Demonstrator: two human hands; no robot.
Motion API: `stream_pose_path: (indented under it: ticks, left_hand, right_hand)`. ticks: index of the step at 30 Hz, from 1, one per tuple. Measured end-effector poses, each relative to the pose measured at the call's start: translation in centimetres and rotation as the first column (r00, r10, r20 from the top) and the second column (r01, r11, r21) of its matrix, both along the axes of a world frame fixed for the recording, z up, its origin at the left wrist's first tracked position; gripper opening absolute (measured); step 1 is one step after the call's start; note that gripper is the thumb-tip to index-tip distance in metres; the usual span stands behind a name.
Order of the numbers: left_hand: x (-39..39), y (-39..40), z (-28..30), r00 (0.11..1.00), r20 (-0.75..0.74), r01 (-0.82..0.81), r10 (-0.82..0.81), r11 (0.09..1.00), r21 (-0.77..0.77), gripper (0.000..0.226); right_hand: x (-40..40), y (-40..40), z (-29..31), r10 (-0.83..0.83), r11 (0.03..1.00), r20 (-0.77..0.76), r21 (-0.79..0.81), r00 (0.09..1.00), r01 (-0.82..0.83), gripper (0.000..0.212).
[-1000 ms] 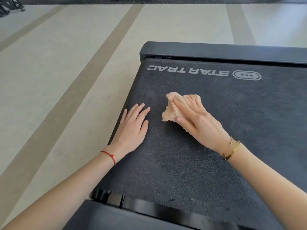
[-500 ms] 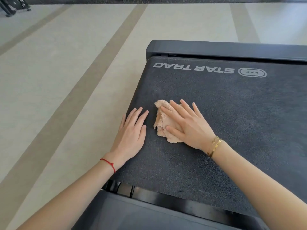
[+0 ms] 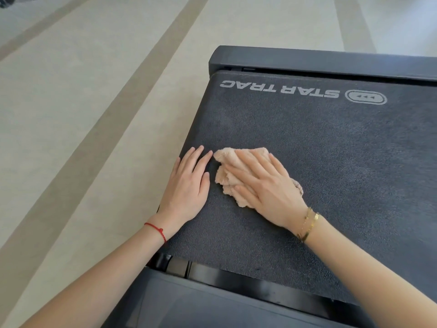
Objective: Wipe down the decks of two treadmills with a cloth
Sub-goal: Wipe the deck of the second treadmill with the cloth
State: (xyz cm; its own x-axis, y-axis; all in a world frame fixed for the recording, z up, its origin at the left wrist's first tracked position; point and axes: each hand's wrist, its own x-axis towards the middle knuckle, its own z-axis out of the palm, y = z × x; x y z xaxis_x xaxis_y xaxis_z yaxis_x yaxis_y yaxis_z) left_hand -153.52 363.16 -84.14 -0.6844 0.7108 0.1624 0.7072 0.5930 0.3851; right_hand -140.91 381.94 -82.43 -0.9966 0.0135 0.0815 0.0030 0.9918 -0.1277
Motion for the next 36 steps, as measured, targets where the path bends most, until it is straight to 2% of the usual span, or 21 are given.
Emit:
stream_pose_path:
  ticks: [2, 5, 6, 10, 13, 17, 21, 24, 26, 30, 33, 36]
  left_hand:
    - [0.0, 0.0, 0.0, 1.0, -0.004, 0.001, -0.001, 1.0, -0.009, 0.049]
    - [0.1, -0.1, 0.0, 1.0, -0.008, 0.004, -0.004, 1.0, -0.017, 0.049]
    - [0.1, -0.1, 0.0, 1.0, -0.009, 0.004, -0.004, 1.0, -0.017, 0.049]
    - [0.1, -0.2, 0.0, 1.0, -0.002, 0.006, -0.006, 1.0, -0.028, 0.049]
    - [0.0, -0.2, 0.1, 1.0, 0.001, 0.016, -0.016, 0.999, -0.029, 0.05]
    - [0.0, -0.3, 0.0, 1.0, -0.004, 0.013, -0.014, 0.999, -0.042, 0.05]
    - [0.2, -0.3, 0.0, 1.0, -0.009, 0.008, -0.009, 0.998, -0.059, 0.05]
    - [0.2, -0.2, 0.1, 1.0, -0.003, 0.005, -0.006, 0.998, -0.062, 0.05]
    - [0.2, -0.2, 0.2, 1.0, 0.014, 0.014, -0.013, 0.999, -0.052, 0.05]
    - [0.1, -1.3, 0.5, 0.997, 0.067, 0.04, -0.04, 0.999, -0.007, 0.048]
    - [0.7, -3.5, 0.4, 0.997, 0.04, 0.061, -0.061, 0.998, -0.006, 0.047]
    - [1.5, -5.7, 0.4, 0.998, 0.019, 0.058, -0.058, 0.998, -0.02, 0.047]
  right_hand:
    - [-1.4, 1.4, 0.2, -0.063, 0.998, 0.017, 0.001, 0.998, 0.063, 0.053]
    - [-3.5, 2.8, 0.7, -0.196, 0.974, 0.047, -0.102, 0.979, 0.2, 0.053]
    - [-3.6, 2.4, 0.9, -0.183, 0.975, 0.024, -0.127, 0.983, 0.184, 0.052]
    - [-0.1, -0.4, 2.0, 0.04, 0.99, -0.08, -0.134, 0.996, -0.05, 0.049]
    - [3.7, -1.8, 2.1, 0.091, 0.981, -0.071, -0.164, 0.993, -0.102, 0.048]
    - [6.5, -2.5, 1.5, 0.129, 0.986, -0.05, -0.103, 0.99, -0.134, 0.048]
    - [5.1, -1.7, 1.1, -0.006, 1.0, 0.04, -0.022, 0.999, 0.007, 0.057]
    - [1.9, -0.2, 0.8, -0.192, 0.978, 0.053, -0.07, 0.98, 0.195, 0.059]
    - [0.5, -0.2, 1.1, -0.225, 0.968, 0.01, -0.11, 0.974, 0.225, 0.056]
    - [3.5, -2.9, 2.0, 0.009, 0.987, -0.116, -0.156, 0.993, -0.028, 0.054]
    - [6.5, -5.4, 1.6, 0.184, 0.967, -0.081, -0.162, 0.98, -0.195, 0.047]
    - [6.5, -6.0, 0.8, 0.226, 0.966, 0.002, -0.132, 0.974, -0.224, 0.047]
